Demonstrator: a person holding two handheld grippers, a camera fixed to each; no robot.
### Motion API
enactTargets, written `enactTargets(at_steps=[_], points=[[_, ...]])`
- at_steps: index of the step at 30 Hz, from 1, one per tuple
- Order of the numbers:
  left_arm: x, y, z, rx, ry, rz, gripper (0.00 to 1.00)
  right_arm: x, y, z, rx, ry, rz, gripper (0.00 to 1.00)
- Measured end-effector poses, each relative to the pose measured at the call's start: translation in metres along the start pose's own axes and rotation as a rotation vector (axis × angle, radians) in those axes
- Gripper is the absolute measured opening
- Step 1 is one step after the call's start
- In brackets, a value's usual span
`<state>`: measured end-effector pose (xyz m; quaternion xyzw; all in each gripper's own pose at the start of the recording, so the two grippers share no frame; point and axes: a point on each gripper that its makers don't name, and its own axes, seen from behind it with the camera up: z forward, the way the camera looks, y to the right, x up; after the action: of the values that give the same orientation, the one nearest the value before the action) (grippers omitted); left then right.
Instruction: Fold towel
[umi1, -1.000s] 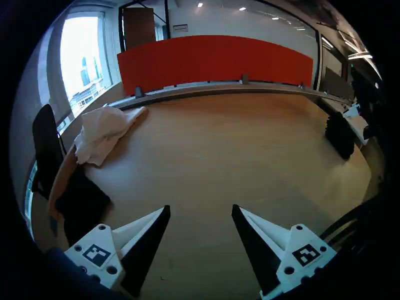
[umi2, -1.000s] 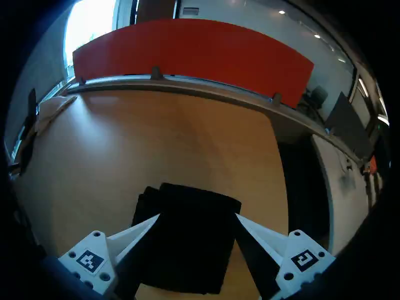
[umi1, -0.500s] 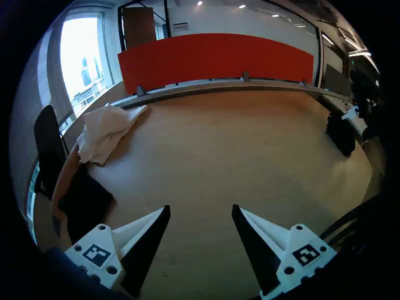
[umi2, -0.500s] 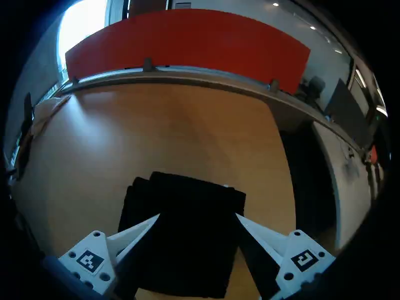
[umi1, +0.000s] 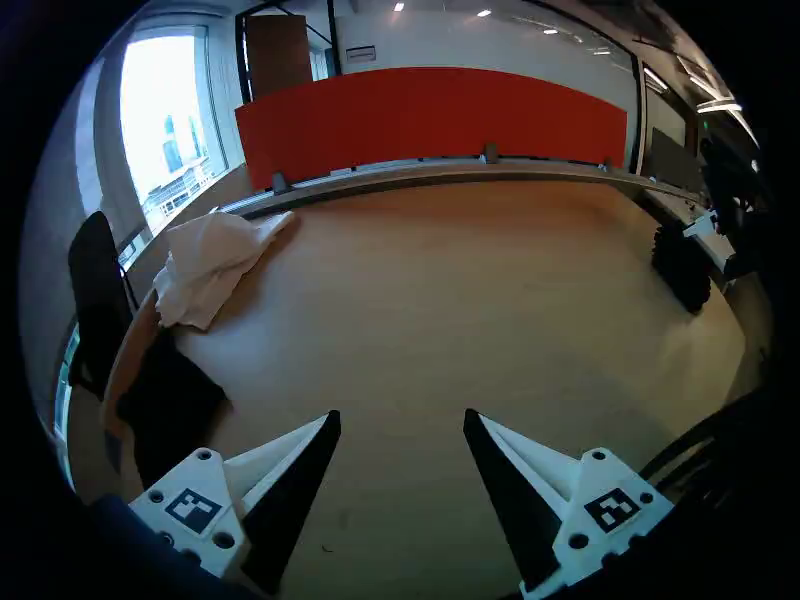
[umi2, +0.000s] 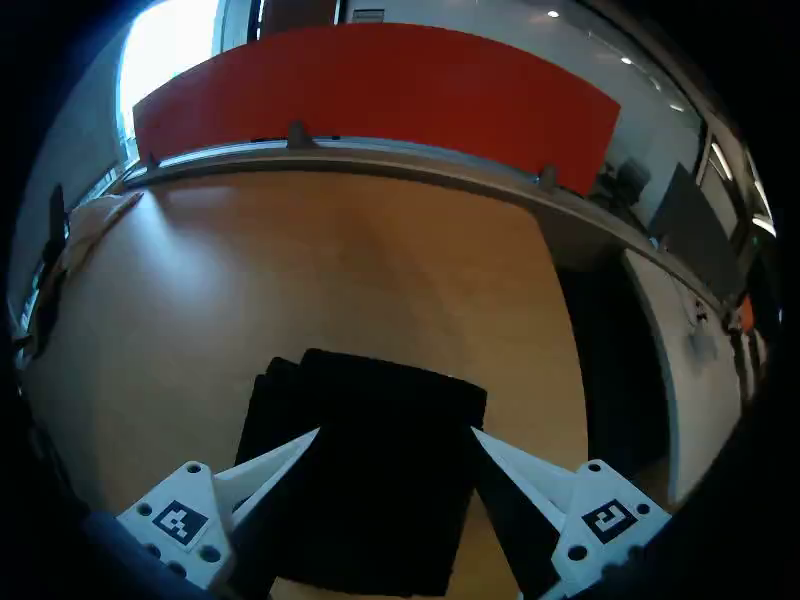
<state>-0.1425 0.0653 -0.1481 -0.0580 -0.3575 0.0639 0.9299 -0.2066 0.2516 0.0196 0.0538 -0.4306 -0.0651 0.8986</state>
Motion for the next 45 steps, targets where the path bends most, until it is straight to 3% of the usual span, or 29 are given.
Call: enactTargets(at_steps=[15, 33, 45], points=[[0.005, 0.001, 0.0, -0.008, 0.017, 0.001, 0.91, -0.003, -0.008, -0.017, 0.0, 0.023, 0.006, 0.96], [0.008, 0.001, 0.001, -0.025, 0.03, -0.001, 0.91, -0.045, -0.036, -0.041, 0.007, 0.017, 0.027, 0.96], [0.006, -0.003, -0.001, -0.025, 0.028, 0.002, 0.91, -0.069, -0.051, -0.044, 0.021, -0.001, 0.032, 0.96]])
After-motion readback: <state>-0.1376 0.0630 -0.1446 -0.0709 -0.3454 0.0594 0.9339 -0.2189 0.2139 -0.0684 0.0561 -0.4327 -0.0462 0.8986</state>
